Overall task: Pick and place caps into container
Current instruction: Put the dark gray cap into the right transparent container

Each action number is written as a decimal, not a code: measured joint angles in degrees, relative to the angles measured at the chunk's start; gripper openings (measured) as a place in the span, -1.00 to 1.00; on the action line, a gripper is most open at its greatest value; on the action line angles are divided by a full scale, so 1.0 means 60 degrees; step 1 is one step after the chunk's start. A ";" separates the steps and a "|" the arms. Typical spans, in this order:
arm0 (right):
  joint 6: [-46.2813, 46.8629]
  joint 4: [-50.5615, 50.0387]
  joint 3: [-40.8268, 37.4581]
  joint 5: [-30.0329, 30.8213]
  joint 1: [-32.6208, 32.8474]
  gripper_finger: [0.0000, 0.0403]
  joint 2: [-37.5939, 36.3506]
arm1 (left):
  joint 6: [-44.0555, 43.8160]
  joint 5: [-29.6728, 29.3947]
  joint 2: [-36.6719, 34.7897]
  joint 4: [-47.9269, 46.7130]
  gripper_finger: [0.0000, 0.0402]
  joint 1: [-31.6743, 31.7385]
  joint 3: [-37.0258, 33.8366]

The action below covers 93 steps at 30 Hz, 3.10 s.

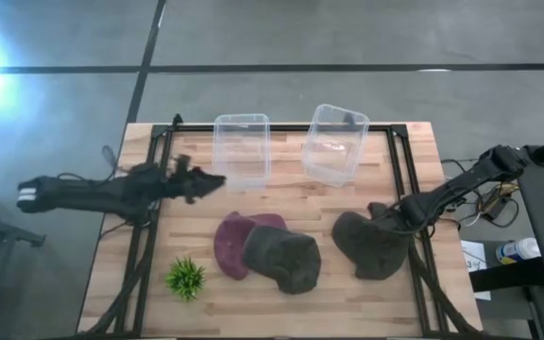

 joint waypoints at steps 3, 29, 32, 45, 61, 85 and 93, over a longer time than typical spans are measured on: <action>-0.0020 0.0583 -0.0490 0.0010 0.0008 -0.17 -0.0026 | 0.0870 0.0873 0.1799 0.0032 0.01 -0.0025 0.1159; -0.1819 0.2665 -0.2350 0.0530 0.0361 -0.17 -0.0462 | 0.0319 0.3830 1.2306 -0.0362 0.01 -0.0334 0.9565; -0.2016 0.3827 -0.2758 0.0521 0.0361 -0.17 -0.0321 | -0.0064 0.3812 1.3050 -0.0714 0.01 -0.0400 1.0286; -0.2950 0.4925 -0.3156 0.0528 0.0357 -0.17 -0.0036 | -0.0242 0.3509 1.4572 -0.1672 0.01 -0.0423 1.1901; -0.3490 0.5013 -0.2989 0.0856 0.0361 -0.17 -0.0011 | -0.0250 0.3371 1.5213 -0.1126 0.01 -0.0444 1.1891; -0.4692 0.6129 -0.2376 0.1303 -0.0434 -0.17 -0.0196 | 0.0831 0.3589 1.4673 -0.1349 -0.81 -0.0616 1.2054; -0.6064 0.3572 0.0062 0.1342 0.0097 -0.17 -0.1097 | 0.2636 0.2094 1.2704 -0.3867 -0.95 -0.0570 1.2062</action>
